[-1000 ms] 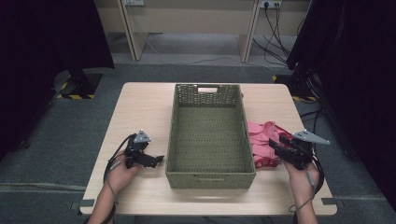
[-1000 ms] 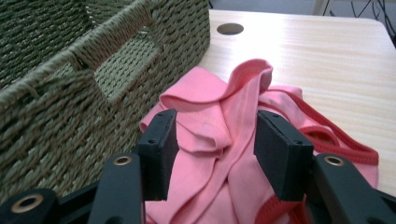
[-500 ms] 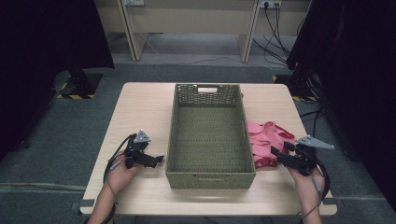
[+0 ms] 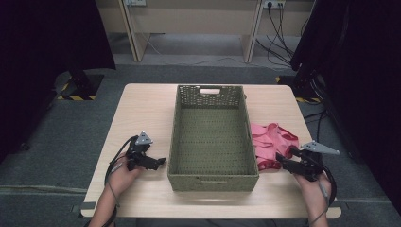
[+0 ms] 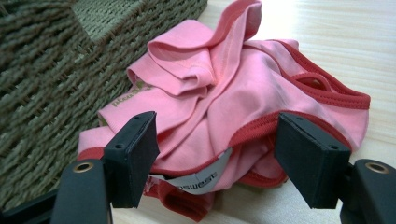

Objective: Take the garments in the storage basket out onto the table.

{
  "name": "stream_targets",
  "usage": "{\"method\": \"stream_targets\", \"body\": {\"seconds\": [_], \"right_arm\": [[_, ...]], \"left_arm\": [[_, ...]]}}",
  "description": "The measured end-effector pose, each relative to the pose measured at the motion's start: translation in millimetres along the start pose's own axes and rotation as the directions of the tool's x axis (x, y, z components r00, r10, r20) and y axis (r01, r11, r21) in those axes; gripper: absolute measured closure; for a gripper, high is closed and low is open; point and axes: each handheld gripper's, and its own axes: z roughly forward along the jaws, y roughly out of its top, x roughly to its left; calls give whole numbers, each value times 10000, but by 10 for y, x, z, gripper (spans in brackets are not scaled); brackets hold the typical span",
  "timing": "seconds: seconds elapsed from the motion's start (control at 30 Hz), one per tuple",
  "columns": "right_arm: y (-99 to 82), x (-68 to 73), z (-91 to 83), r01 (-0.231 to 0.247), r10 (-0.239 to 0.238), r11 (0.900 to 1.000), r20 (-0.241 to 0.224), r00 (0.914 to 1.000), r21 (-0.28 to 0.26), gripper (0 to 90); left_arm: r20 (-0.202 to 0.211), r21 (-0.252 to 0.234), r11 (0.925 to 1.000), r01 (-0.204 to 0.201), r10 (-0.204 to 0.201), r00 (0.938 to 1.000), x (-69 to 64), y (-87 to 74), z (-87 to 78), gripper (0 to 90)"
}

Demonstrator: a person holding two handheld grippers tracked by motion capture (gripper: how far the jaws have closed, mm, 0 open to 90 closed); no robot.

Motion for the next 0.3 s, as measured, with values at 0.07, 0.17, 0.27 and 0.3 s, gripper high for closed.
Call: {"method": "stream_targets", "body": {"seconds": [0.07, 0.17, 0.27, 0.3], "right_arm": [[-4, -3, 8, -19, 19, 10000, -15, 10000, -3, 300], [-3, 1, 19, -53, 53, 10000, -39, 10000, 34, 296], [-1, 3, 23, -33, 33, 10000, -48, 10000, 43, 294], [-1, 2, 21, -36, 36, 10000, -44, 10000, 45, 294]], "left_arm": [[1, 0, 10000, 0, 0, 10000, 0, 0, 0, 0], [1, -2, 10000, 0, 0, 10000, 0, 0, 0, 0], [5, 3, 10000, -4, 4, 10000, 0, -1, -1, 0], [4, -1, 10000, 0, 0, 10000, 0, -1, -1, 0]]}}
